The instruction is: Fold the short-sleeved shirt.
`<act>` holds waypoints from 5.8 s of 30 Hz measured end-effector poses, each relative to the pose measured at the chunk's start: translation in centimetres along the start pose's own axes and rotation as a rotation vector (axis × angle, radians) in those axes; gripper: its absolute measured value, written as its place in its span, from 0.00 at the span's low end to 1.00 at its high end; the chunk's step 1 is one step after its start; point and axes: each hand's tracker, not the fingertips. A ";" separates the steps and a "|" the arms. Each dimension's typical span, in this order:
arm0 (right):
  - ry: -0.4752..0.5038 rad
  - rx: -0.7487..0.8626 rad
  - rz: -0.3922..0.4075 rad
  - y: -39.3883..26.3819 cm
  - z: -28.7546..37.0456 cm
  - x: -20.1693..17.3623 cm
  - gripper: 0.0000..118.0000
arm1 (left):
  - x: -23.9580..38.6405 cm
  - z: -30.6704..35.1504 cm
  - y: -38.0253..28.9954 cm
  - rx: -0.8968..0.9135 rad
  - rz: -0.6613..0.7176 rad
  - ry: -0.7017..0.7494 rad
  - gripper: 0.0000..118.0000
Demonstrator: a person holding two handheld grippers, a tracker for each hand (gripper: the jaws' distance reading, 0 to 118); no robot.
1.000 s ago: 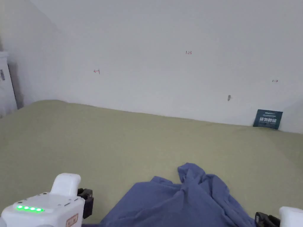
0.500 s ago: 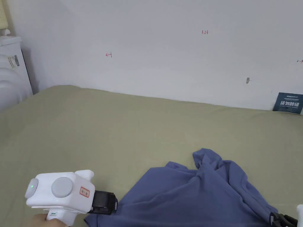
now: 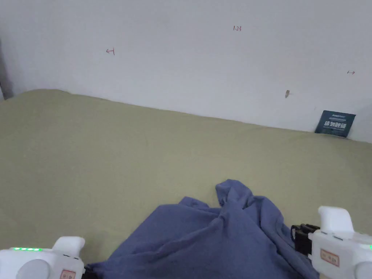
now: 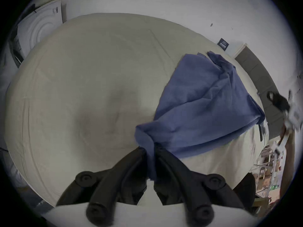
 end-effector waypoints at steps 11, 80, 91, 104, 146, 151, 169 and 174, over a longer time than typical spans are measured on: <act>0.109 -0.413 0.299 12.6 -18.3 2.1 0.85 | 1.5 0.6 -0.1 -0.006 -0.007 0.003 0.06; -0.243 0.579 0.000 35.3 4.1 8.5 0.02 | 6.8 21.7 39.4 0.838 -0.064 0.176 0.04; -0.210 0.510 -0.026 26.8 3.9 8.9 0.02 | 5.6 18.0 31.9 0.751 -0.198 0.160 0.04; -0.160 0.321 -0.090 6.2 8.8 9.4 0.02 | 1.0 14.2 11.8 0.594 -0.123 0.042 0.04; -0.248 -0.080 -0.183 -15.8 14.7 0.4 0.00 | 4.3 12.3 -8.3 0.387 -0.047 0.053 0.00; -0.208 -0.065 -0.110 -16.3 14.7 -0.8 0.00 | 3.4 12.1 -9.6 0.367 -0.062 0.067 0.00; -0.139 -0.079 -0.259 -17.1 14.0 0.9 0.00 | -1.5 6.2 -10.0 0.256 -0.095 0.137 0.90; -0.124 -0.071 -0.293 -16.9 13.9 1.6 0.00 | -2.1 3.5 -7.4 0.258 -0.126 0.180 0.79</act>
